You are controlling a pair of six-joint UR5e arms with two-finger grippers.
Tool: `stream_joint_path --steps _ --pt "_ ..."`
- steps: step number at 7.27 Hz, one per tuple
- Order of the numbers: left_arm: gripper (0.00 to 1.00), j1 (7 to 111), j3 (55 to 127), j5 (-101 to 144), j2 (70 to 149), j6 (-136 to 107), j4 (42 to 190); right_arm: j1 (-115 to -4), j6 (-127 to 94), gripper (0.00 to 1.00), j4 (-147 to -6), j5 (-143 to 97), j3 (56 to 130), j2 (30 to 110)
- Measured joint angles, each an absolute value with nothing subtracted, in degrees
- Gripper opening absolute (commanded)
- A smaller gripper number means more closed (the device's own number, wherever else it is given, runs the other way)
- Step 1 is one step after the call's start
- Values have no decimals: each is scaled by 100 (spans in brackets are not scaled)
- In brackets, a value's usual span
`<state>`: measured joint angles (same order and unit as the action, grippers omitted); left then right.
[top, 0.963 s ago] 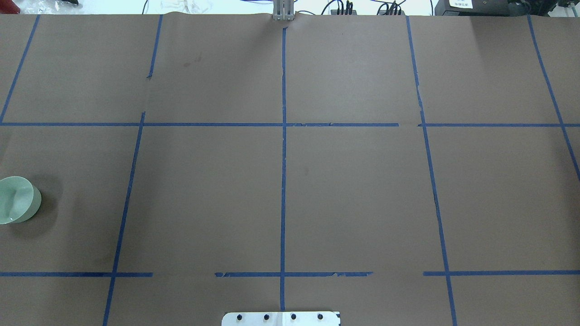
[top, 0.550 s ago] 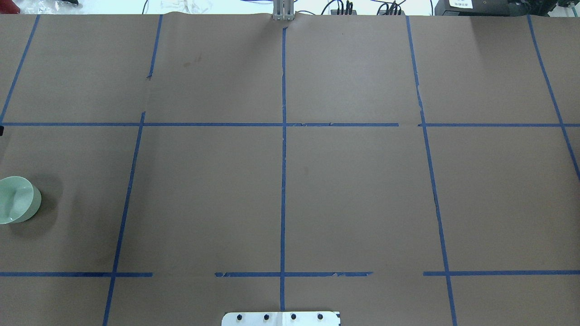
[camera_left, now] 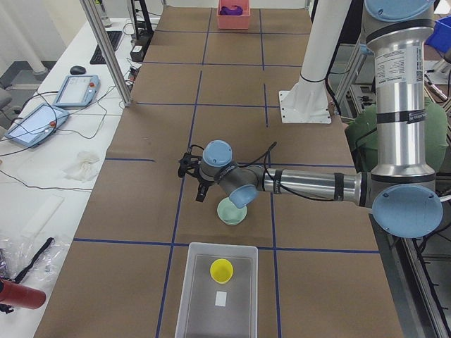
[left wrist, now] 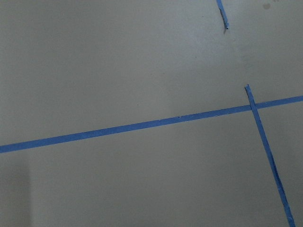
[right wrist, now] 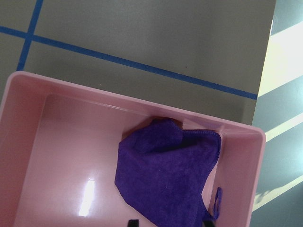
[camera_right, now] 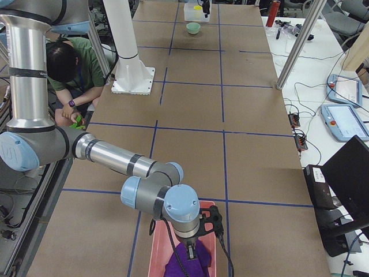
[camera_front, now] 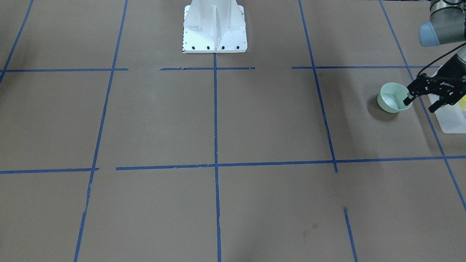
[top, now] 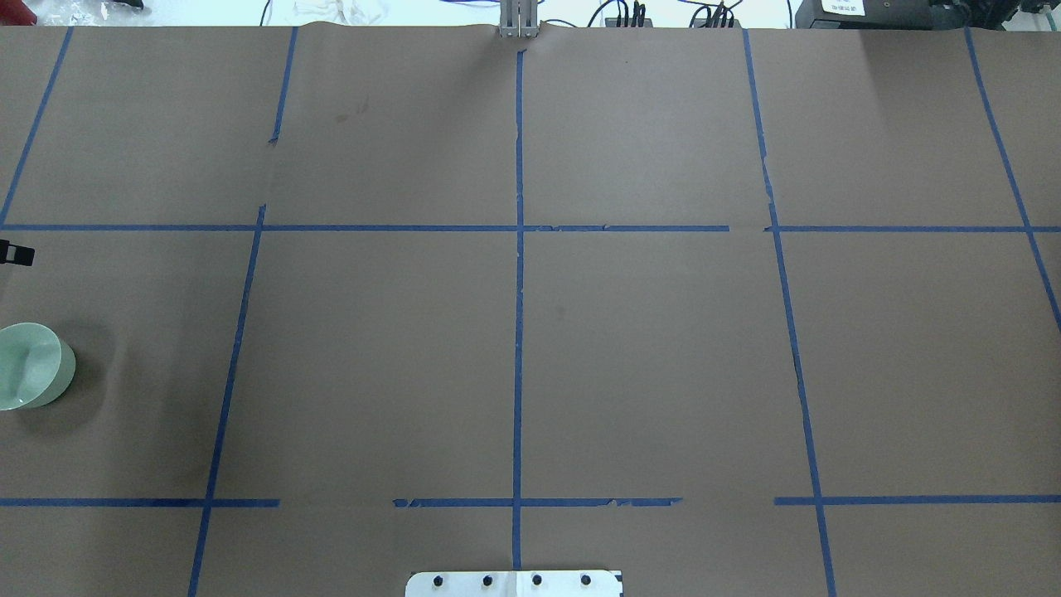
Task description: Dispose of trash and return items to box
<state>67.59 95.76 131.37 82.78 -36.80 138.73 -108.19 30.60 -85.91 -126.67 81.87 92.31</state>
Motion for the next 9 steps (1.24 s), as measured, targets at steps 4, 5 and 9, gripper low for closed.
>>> stream_joint_path --steps 4,5,9 --pt "99 6314 9330 12539 7572 -3929 14785 -10828 2487 100 -8895 -13043 8476 9045" --pt "99 6292 9304 12529 7424 -3919 14854 -10823 2320 100 -9137 -13108 8720 9042" --pt "91 5942 8965 12533 7272 -3947 15042 -10652 1745 100 -9834 -13365 9429 9035"
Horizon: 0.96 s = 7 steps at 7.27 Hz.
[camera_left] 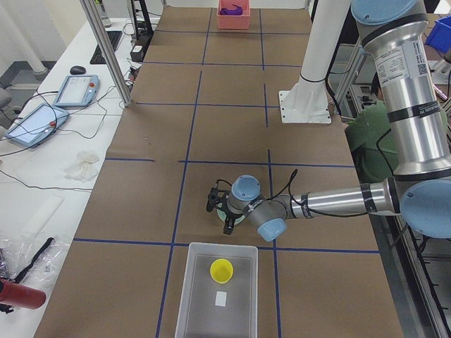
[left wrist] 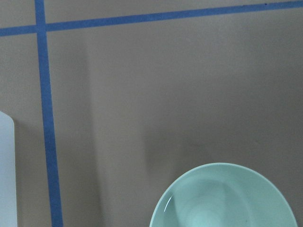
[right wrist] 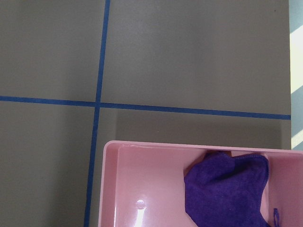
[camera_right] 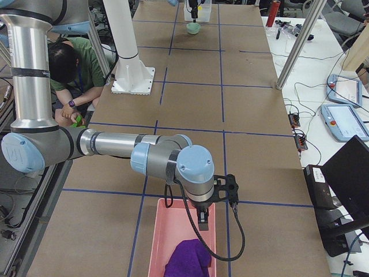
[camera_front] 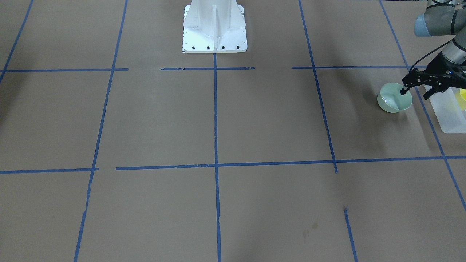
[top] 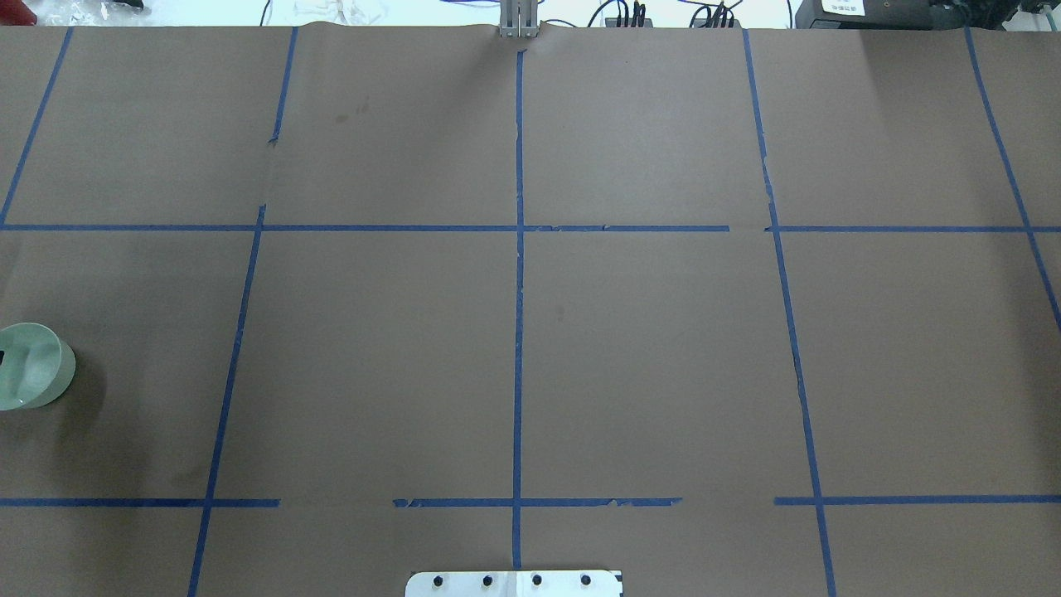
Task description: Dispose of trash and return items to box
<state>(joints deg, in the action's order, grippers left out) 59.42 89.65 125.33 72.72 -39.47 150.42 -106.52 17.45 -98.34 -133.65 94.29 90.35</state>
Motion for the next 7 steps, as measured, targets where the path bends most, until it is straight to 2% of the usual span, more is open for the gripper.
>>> stream_joint_path --steps 1,2,4,5,7 --pt "77 5828 8911 12533 7270 -3962 15059 -10583 1628 100 -9852 -13449 9488 9035" --pt "58 5731 8867 12533 7272 -3973 15067 -10498 1569 100 -9858 -13479 9586 9035" --pt "14 5640 8792 12533 7300 -3976 15078 -10179 1122 100 -9859 -13474 9926 9033" --pt "0 5630 8776 12533 7320 -3972 15079 -9940 696 100 -9856 -13464 10136 9030" --pt "0 5637 8788 12544 7356 -3986 15079 -9453 48 100 -9833 -13435 10347 8936"
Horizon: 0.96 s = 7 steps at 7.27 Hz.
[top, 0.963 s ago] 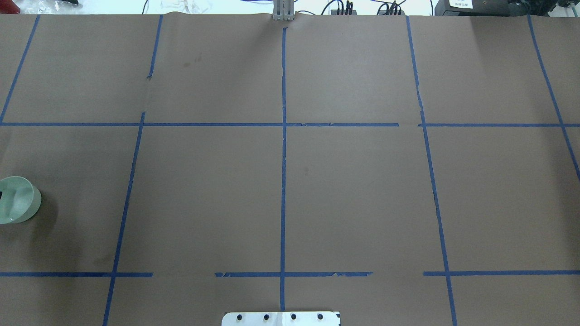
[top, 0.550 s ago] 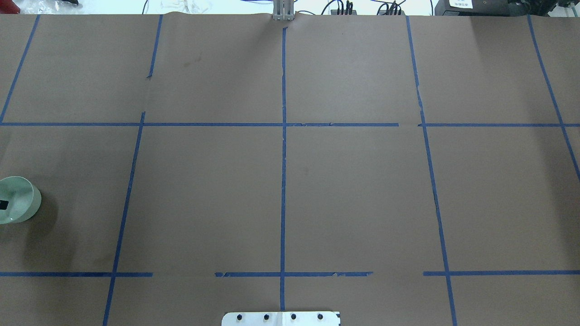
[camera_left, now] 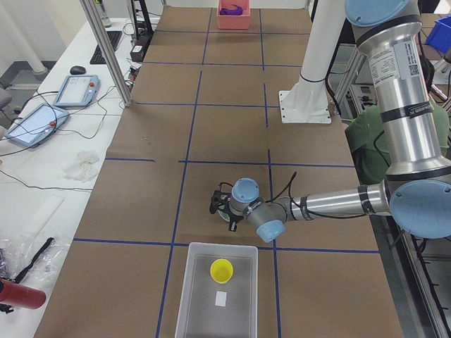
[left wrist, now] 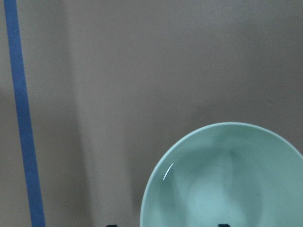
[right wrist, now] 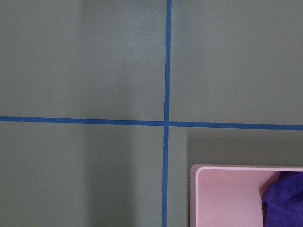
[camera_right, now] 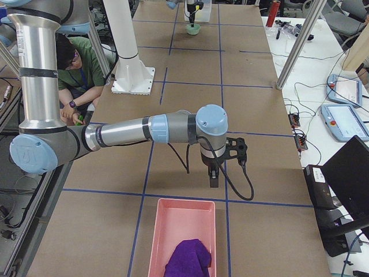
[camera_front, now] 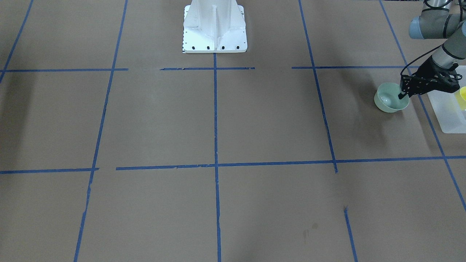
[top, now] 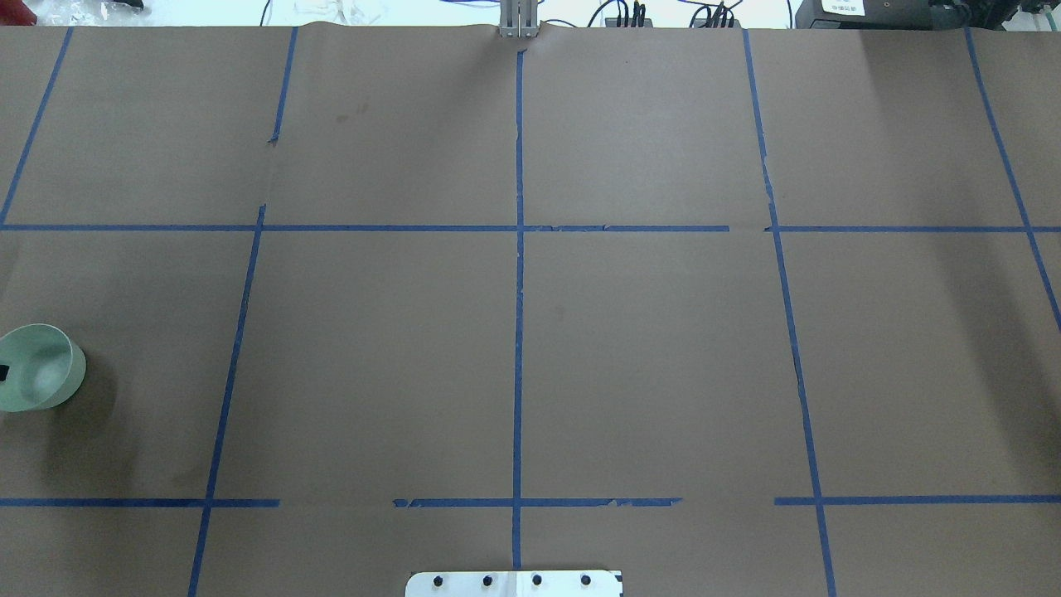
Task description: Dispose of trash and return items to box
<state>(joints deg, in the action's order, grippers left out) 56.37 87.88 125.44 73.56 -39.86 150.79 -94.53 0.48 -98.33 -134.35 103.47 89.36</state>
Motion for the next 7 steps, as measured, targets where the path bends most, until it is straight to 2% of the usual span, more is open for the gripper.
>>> stream_joint_path --steps 3,7 --pt "0 5862 9040 13068 7349 -3960 15023 -9042 -116 100 -9769 -13414 10333 8752" --pt "0 7118 9132 13876 7376 -3064 14573 -8934 -173 100 -9511 -13474 10301 8826"
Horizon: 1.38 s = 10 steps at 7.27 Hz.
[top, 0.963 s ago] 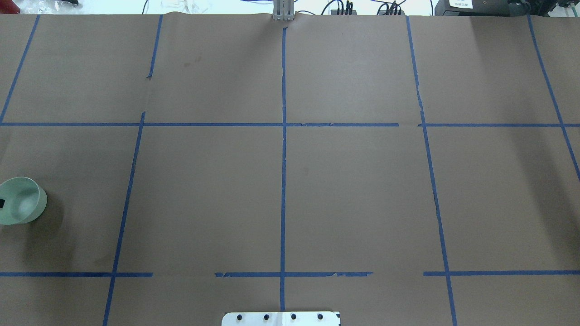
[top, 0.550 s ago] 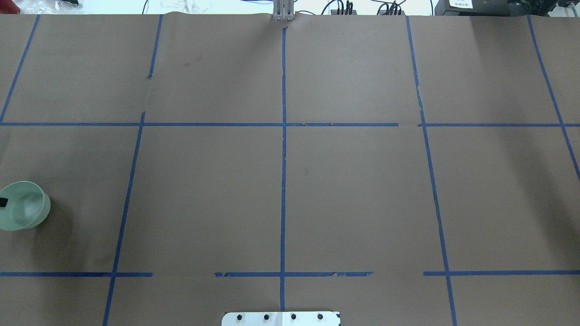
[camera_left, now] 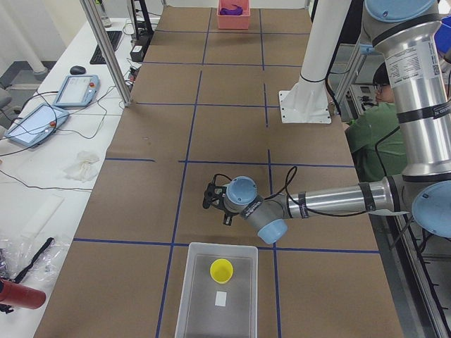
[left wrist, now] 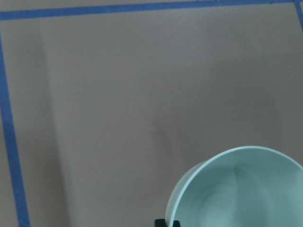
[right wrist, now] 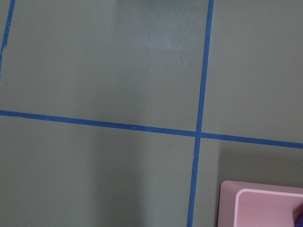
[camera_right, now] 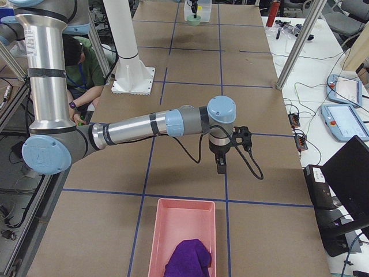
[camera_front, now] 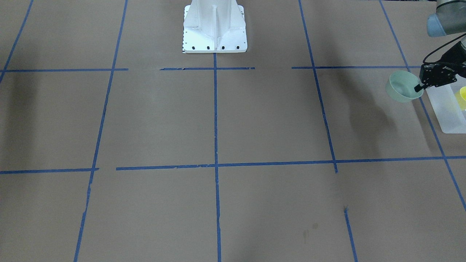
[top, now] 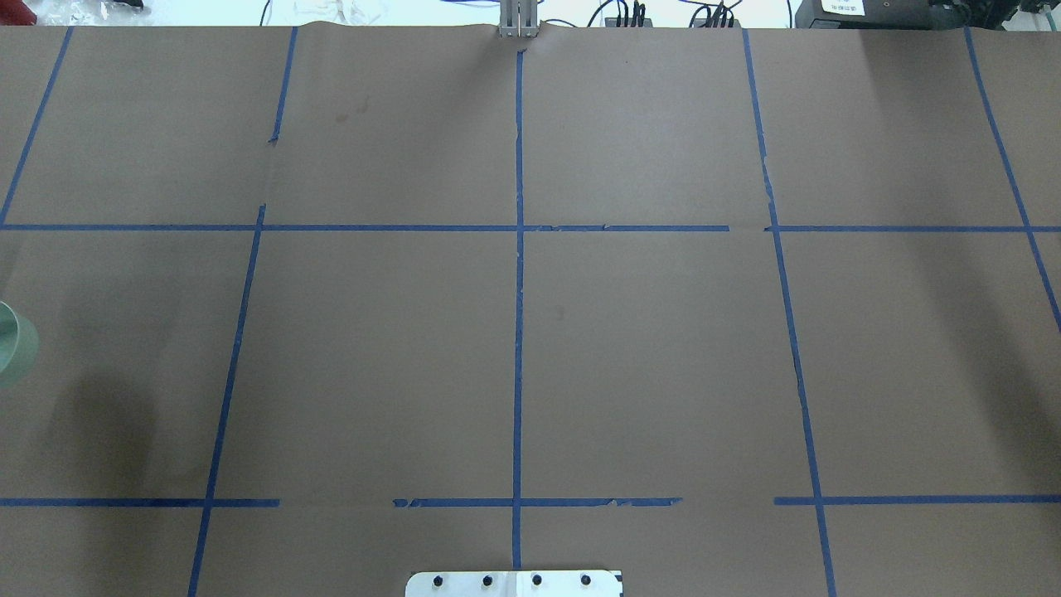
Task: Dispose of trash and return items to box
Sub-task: 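Carry the green bowl with the left gripper into the clear bin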
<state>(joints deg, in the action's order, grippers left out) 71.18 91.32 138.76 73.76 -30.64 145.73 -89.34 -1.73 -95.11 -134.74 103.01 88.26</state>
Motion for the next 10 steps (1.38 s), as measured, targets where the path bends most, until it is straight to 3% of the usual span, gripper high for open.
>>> stream_joint_path --steps 5,8,10 --pt "0 9462 8839 13622 8285 405 11508 -8900 -178 100 -9502 -13492 10302 9037" --pt "0 10309 7470 13503 8750 1321 11023 -8895 -184 100 -9493 -13472 10288 9057" --pt "0 10465 6927 13500 8770 1376 11032 -8889 -185 100 -9490 -13460 10284 9054"
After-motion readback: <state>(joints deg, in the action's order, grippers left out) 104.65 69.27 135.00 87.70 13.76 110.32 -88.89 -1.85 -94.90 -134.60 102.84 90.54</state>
